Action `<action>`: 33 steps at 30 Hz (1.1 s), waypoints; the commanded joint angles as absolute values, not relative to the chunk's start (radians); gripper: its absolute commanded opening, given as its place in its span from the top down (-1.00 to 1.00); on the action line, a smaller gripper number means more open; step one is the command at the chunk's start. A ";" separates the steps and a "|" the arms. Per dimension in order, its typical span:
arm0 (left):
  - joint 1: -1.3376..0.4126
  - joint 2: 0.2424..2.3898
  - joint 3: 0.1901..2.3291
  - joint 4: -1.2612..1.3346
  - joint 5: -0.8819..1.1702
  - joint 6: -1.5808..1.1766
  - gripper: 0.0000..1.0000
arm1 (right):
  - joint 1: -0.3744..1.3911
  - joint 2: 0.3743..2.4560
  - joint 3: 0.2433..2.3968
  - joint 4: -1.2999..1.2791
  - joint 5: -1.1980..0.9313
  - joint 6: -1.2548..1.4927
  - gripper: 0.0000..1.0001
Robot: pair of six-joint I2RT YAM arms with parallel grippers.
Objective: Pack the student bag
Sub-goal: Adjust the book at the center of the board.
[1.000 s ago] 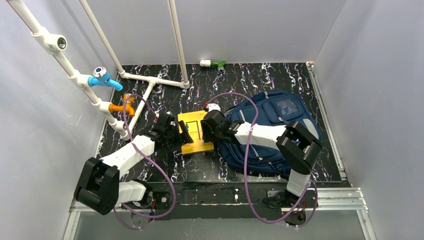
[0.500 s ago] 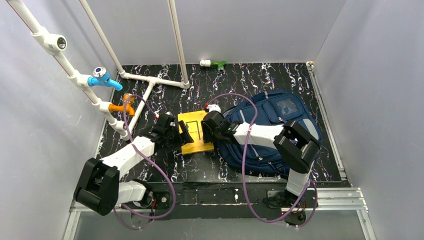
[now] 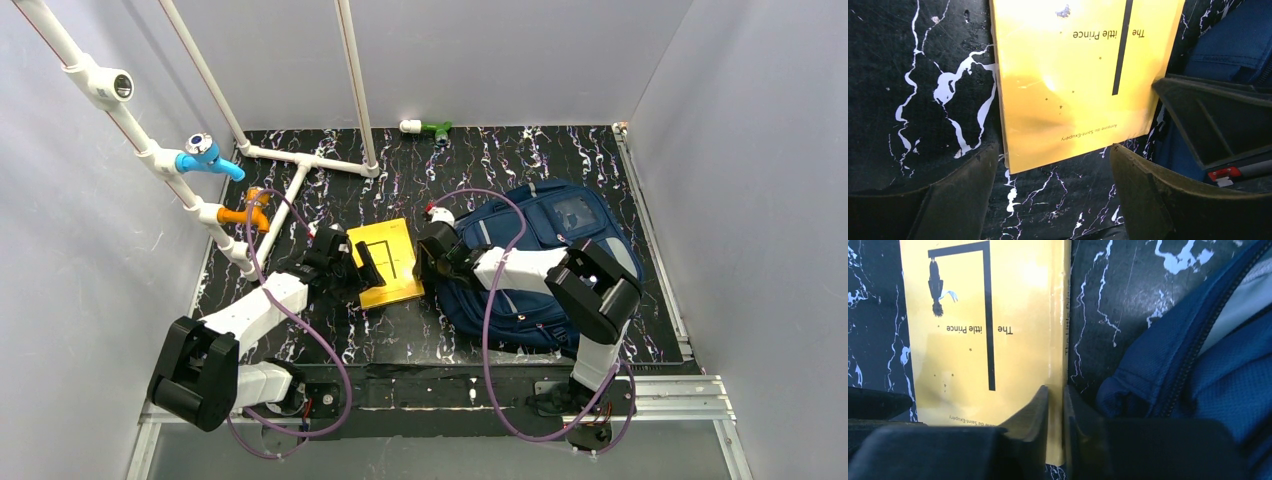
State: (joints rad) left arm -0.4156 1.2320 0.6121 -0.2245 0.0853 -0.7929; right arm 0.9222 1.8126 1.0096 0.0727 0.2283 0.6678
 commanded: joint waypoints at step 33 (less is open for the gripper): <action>-0.375 1.062 0.609 -0.123 0.218 -0.770 0.56 | 0.898 1.949 0.945 0.161 -0.081 0.568 0.61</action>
